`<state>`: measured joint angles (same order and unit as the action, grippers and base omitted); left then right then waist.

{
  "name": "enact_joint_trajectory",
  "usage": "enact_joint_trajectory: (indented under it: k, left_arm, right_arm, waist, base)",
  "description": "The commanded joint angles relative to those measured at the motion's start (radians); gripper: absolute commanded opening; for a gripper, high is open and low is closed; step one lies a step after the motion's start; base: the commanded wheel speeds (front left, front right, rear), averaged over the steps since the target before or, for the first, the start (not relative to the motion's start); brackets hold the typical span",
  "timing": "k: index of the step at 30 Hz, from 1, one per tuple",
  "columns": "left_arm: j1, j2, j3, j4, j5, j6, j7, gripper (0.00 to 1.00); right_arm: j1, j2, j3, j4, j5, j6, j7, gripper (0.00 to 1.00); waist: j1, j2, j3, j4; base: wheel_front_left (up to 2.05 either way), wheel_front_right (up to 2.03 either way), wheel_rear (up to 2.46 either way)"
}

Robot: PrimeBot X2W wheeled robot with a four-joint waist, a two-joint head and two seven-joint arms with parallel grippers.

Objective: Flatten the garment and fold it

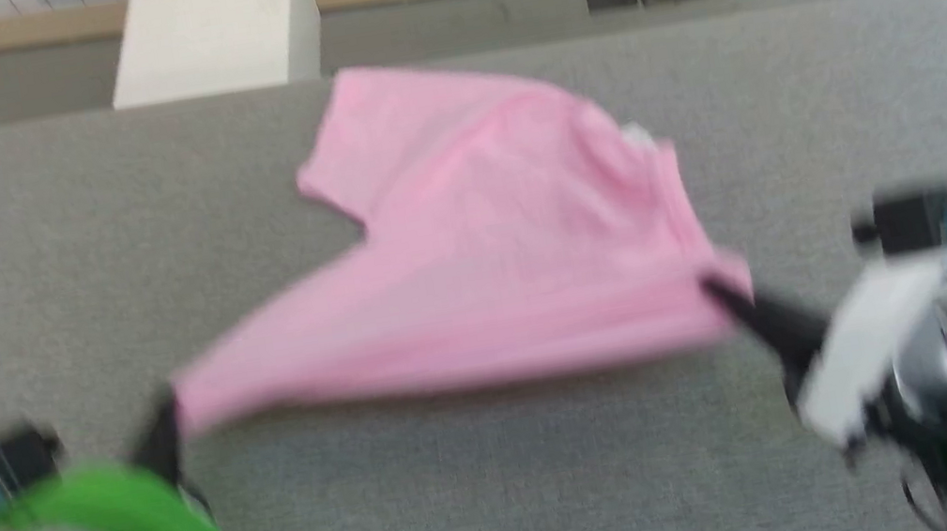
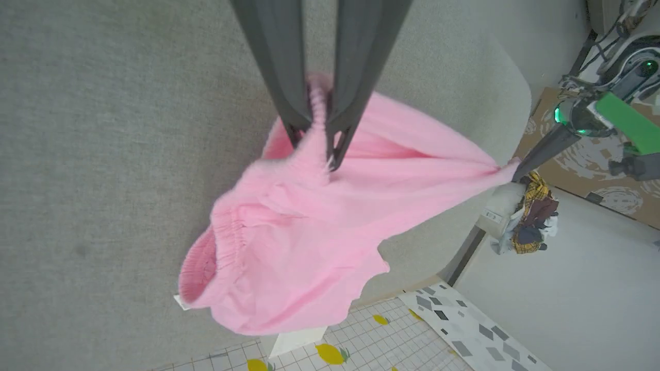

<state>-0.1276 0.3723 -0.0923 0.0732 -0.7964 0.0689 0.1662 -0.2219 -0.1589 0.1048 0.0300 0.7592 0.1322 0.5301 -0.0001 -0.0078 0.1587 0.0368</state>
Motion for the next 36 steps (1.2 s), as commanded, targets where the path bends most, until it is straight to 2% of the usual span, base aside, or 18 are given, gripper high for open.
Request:
enact_joint_trajectory:
  k: [1, 8, 12, 15, 21, 24, 29, 36]
  left_arm:
    - [0.066, 0.008, 0.005, -0.021, -0.001, 0.032, 0.015, 0.0]
    - [0.351, 0.025, -0.014, -0.148, -0.005, 0.148, 0.135, 0.0]
    - [0.411, 0.02, -0.001, -0.219, -0.023, 0.18, 0.155, 0.0]
    - [0.394, 0.023, 0.011, -0.257, -0.02, 0.181, 0.142, 0.0]
    - [0.167, 0.05, -0.011, -0.245, 0.007, 0.124, 0.135, 0.0]
    - [-0.003, 0.068, -0.042, -0.173, 0.03, 0.081, 0.149, 0.0]
    - [-0.276, 0.06, -0.111, -0.022, 0.063, 0.014, 0.181, 0.0]
    - [-0.537, 0.04, -0.173, 0.179, 0.103, -0.046, 0.207, 0.0]
  right_arm:
    - [0.058, -0.014, -0.017, -0.031, -0.008, -0.002, 0.026, 0.0]
    - [0.339, -0.017, -0.041, -0.148, -0.061, -0.002, 0.235, 0.0]
    - [0.417, 0.019, -0.071, -0.208, -0.053, -0.002, 0.359, 0.0]
    - [0.407, 0.06, -0.119, -0.259, -0.043, -0.002, 0.365, 0.0]
    - [0.287, 0.09, -0.171, -0.289, -0.098, -0.002, 0.339, 0.0]
    - [0.214, 0.096, -0.179, -0.282, -0.133, -0.002, 0.326, 0.0]
    - [0.119, 0.104, -0.2, -0.251, -0.178, -0.002, 0.308, 0.0]
    - [0.029, 0.108, -0.195, -0.21, -0.178, -0.002, 0.264, 0.0]
  waist:
    - [0.0001, 0.0078, -0.06, 0.005]
    - [0.0001, 0.0078, -0.108, 0.008]
    - [0.0001, 0.0078, -0.108, 0.011]
    - [0.0001, 0.0078, -0.093, 0.008]
    - [0.0001, 0.0078, -0.028, 0.002]
    - [0.0001, 0.0078, 0.021, -0.01]
    - [0.0001, 0.0078, 0.112, -0.037]
    - [0.0001, 0.0078, 0.234, -0.096]
  base:
    - [0.0, 0.0, 0.0]
    - [0.0, 0.0, 0.0]
    - [0.0, 0.0, 0.0]
    - [0.0, 0.0, 0.0]
    - [0.0, 0.0, 0.0]
    - [0.0, 0.0, 0.0]
    - [0.0, 0.0, 0.0]
    - [0.0, 0.0, 0.0]
